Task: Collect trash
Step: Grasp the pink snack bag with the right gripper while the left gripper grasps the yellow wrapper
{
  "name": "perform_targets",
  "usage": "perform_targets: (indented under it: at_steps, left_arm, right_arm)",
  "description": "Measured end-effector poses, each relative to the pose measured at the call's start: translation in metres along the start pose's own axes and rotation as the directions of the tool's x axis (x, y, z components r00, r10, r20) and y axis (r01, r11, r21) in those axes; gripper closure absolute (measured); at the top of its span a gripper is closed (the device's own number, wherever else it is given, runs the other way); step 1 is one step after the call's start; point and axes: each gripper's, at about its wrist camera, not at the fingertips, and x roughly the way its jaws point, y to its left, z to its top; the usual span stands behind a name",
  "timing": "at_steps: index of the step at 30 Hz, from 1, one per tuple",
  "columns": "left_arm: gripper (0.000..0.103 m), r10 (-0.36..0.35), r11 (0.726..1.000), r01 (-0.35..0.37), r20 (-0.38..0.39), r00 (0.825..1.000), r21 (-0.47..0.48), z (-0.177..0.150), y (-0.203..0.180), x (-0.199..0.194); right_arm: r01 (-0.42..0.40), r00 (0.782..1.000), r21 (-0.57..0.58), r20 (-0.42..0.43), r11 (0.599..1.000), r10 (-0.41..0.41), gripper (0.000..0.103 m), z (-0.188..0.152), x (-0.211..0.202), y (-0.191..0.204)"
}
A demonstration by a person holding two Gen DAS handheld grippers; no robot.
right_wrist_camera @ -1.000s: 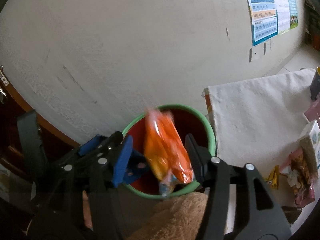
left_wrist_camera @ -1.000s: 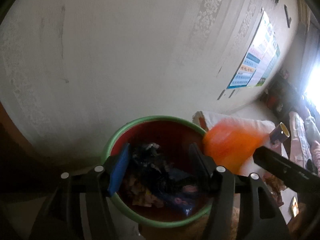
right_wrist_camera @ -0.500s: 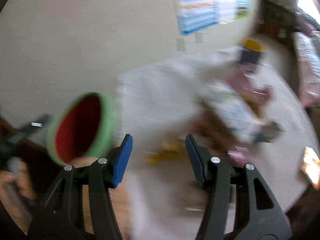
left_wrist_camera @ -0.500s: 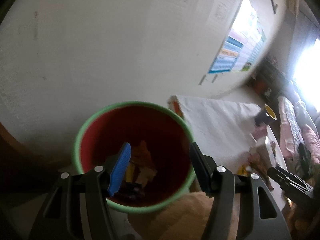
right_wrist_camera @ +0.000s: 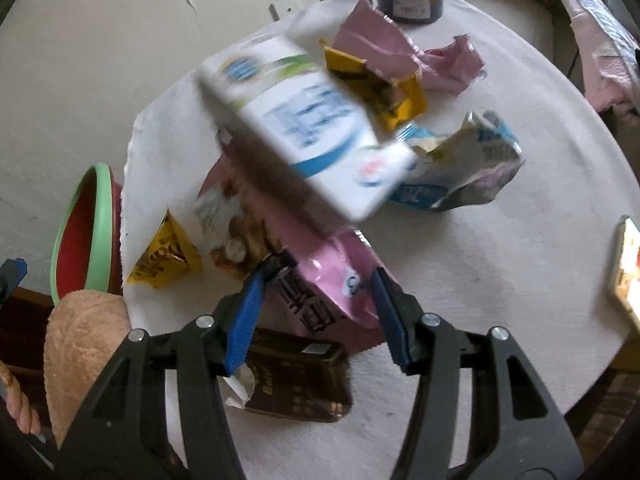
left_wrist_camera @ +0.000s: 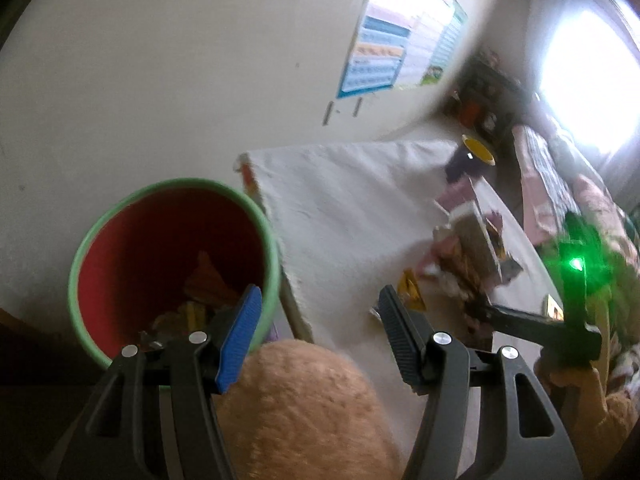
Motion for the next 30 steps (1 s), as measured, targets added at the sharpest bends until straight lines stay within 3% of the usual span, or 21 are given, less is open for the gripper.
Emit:
perform_targets:
  at_steps: [4, 9, 15, 22, 23, 24, 27, 30]
  left_arm:
    - [0.045, 0.004, 0.999, -0.003, -0.034, 0.999, 0.044, -0.005, -0.016, 0.007]
    - [0.044, 0.017, 0.994, -0.009, -0.076, 0.997, 0.105, -0.005, -0.035, 0.025]
    - [0.043, 0.012, 0.978, 0.024, -0.169, 0.986, 0.206, -0.003, -0.066, 0.067]
    - [0.045, 0.010, 0.981, 0.045, -0.279, 0.960, 0.188, 0.001, -0.091, 0.125]
    - [0.050, 0.017, 0.982, 0.039, -0.287, 0.958, 0.187, 0.000, -0.092, 0.130]
    - [0.060, 0.016, 0.983, 0.040, -0.299, 0.954, 0.178, -0.002, -0.091, 0.134]
    - [0.075, -0.003, 0.987, 0.054, -0.316, 0.949, 0.154, -0.007, -0.087, 0.139]
    - [0.078, -0.020, 0.989, 0.063, -0.306, 0.952, 0.131, -0.006, -0.083, 0.138]
  right_arm:
    - [-0.006, 1.000, -0.023, 0.027, 1.000, 0.007, 0.066, -0.008, -0.006, 0.004]
    - [-0.047, 0.993, -0.009, 0.107, 0.999, 0.048, 0.068, -0.019, -0.040, -0.001]
    - [-0.105, 0.971, 0.105, 0.227, 0.989, 0.079, 0.068, -0.041, -0.086, -0.020]
    - [-0.113, 0.964, 0.153, 0.258, 0.982, 0.070, 0.068, -0.055, -0.099, -0.028]
    - [-0.112, 0.963, 0.156, 0.262, 0.981, 0.068, 0.068, -0.054, -0.099, -0.028]
    - [-0.112, 0.962, 0.156, 0.264, 0.981, 0.068, 0.068, -0.052, -0.099, -0.027]
    - [-0.111, 0.960, 0.151, 0.271, 0.982, 0.067, 0.068, -0.054, -0.103, -0.025]
    - [-0.118, 0.960, 0.150, 0.270, 0.982, 0.075, 0.068, -0.056, -0.103, -0.023]
